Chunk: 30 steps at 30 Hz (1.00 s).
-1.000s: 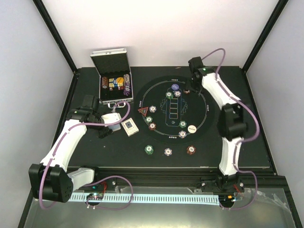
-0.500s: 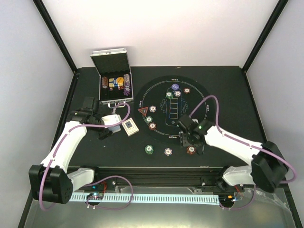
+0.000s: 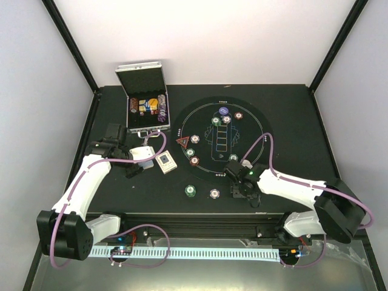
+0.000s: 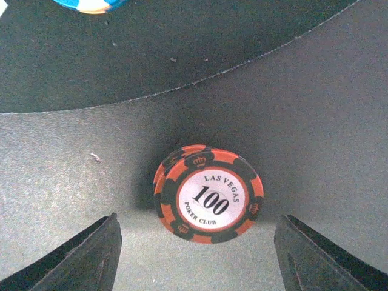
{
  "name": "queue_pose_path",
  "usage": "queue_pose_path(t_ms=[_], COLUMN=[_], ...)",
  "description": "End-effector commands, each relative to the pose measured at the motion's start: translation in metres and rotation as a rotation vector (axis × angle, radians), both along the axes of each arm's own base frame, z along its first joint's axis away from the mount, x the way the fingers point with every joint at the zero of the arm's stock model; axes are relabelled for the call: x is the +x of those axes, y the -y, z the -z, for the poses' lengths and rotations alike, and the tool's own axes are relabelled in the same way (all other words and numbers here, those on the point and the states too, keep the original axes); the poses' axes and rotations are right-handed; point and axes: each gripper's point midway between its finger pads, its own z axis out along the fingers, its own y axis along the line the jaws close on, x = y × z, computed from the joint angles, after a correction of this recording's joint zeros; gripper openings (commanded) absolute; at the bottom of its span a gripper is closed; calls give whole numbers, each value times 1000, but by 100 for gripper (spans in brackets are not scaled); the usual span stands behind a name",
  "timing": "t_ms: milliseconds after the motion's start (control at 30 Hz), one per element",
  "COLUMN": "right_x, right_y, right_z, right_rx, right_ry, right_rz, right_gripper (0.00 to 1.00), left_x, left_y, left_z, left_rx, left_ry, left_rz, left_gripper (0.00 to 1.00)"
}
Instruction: Distribute texas hold em gaming equipment
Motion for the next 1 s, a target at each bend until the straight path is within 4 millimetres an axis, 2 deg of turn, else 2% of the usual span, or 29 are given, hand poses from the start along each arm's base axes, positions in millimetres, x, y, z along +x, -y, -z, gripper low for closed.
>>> queue_pose_path(t_ms=[0,400,633,967], right_x=[2,5,15,13], right_y=[1,5,4,10], right_z=[9,28,20,17], right_rx=[-15,-70,-74,-80], right_ry=[9,-3,18,22], right_rz=[16,18,19,21], right_gripper=[71,64,57,41], left_x=[4,4,4,4], left_y=[0,-2,-2,-2], left_z=[-9,-10,-12,-11], left_rx=[8,17,21,20], left_ry=[45,52,56,51], left_rz=[17,21,22,22], left_gripper=[2,2,2,2])
